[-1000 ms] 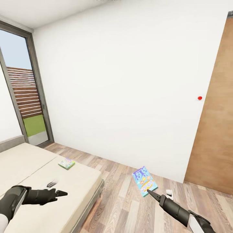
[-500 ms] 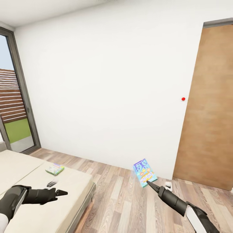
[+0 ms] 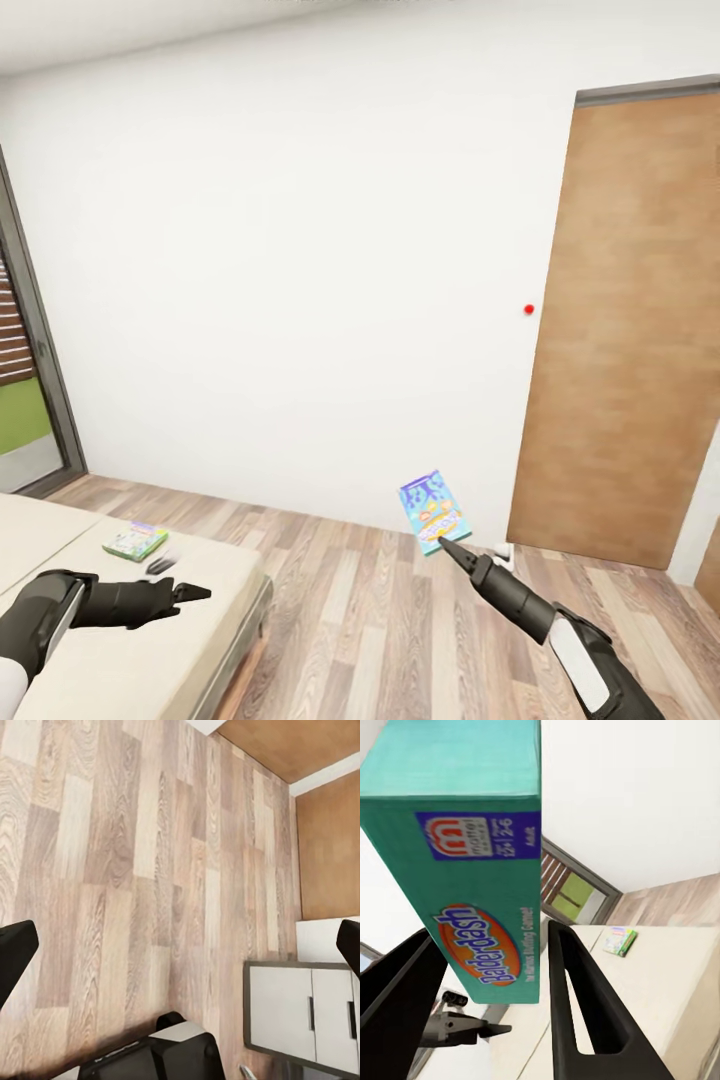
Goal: Put all the toys in the child's room - the three board games (two on the bed and one on the table), the two jigsaw puzzles on the table, and the tennis ball on the table - inside the toy box on the table in the child's room.
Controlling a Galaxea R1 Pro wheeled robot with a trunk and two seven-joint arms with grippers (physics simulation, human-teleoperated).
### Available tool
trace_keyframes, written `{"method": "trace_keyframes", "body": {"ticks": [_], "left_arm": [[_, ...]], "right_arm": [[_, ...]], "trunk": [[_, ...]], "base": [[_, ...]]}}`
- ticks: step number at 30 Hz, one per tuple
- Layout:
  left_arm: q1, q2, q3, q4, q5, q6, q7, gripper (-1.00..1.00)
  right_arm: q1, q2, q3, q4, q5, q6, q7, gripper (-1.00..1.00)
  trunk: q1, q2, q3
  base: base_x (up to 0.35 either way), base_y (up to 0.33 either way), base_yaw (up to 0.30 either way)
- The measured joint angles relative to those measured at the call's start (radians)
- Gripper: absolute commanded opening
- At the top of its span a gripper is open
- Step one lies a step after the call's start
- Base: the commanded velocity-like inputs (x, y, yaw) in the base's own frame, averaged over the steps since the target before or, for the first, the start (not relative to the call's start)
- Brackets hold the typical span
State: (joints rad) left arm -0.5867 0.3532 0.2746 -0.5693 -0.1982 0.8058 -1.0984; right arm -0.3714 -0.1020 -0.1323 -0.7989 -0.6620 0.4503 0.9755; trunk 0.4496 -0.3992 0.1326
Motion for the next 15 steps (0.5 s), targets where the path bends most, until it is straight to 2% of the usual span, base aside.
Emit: {"method": "trace_keyframes", "body": {"ticks": [4,10,15], "left_arm": [[0.000,0.002,0.000,-0.002,0.000,0.000,-0.005,1.00],[0.000,0.007,0.005,-0.006,0.000,-0.001,-0.053,1.00],[0.000,0.006,0.009,-0.007,0.000,-0.001,-0.067,1.00]], "right_arm": [[-0.001,-0.003,-0.006,0.000,0.000,0.004,0.000,-1.00],[0.000,-0.002,-0.038,0.001,-0.001,0.007,-0.002,-1.00],[0.000,-0.008,-0.043,0.003,-0.001,0.009,-0.003,-1.00]], "trunk": [[0.000,0.000,0.001],[0.000,0.000,0.000],[0.000,0.000,-0.006]], "base": [[0.000,0.000,-0.019],[0.000,0.000,-0.003],[0.000,0.000,-0.056]]}}
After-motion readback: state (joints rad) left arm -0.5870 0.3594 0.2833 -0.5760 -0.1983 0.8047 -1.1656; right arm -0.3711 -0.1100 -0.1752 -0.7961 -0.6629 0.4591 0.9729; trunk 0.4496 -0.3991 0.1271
